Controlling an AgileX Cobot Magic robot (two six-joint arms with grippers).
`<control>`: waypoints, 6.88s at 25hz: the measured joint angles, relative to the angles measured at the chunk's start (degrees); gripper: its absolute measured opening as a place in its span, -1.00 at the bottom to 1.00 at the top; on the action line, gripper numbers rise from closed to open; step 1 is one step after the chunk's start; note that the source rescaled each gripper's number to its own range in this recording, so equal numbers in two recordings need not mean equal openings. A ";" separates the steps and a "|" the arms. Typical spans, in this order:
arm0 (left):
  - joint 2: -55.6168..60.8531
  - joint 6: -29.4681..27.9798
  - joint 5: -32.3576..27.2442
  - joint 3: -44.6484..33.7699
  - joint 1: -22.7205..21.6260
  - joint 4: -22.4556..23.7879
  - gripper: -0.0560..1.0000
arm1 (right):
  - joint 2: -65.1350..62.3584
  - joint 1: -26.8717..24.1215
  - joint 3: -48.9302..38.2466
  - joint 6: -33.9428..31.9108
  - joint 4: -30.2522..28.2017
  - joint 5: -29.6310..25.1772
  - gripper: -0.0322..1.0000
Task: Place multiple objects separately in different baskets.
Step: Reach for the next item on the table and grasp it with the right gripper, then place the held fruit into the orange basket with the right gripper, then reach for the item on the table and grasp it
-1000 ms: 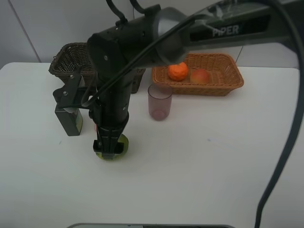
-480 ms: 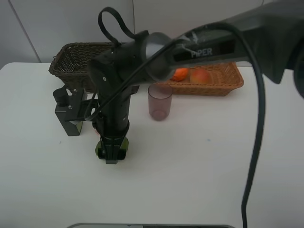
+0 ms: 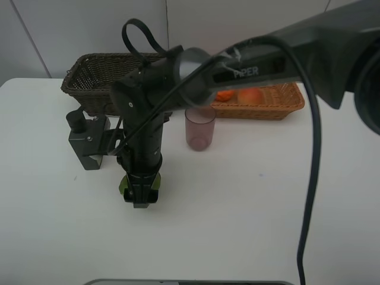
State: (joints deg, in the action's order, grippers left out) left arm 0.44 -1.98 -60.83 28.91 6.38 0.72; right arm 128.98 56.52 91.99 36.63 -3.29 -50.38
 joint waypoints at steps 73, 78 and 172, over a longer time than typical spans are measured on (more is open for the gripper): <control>0.00 0.00 0.00 0.00 0.00 0.00 0.91 | -14.34 -41.44 15.09 -44.90 -4.91 -5.83 -0.70; 0.00 0.00 0.00 0.00 0.00 0.00 0.91 | -10.07 -42.73 15.09 -46.82 -4.93 -2.92 -0.70; 0.00 0.00 0.00 0.00 0.00 0.00 0.91 | -110.32 -46.07 -41.42 -49.57 -4.67 -18.36 0.24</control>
State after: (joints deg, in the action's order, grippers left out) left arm 0.44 -1.98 -60.83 28.91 6.38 0.72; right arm 18.65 10.44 50.57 -12.93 -7.95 -68.74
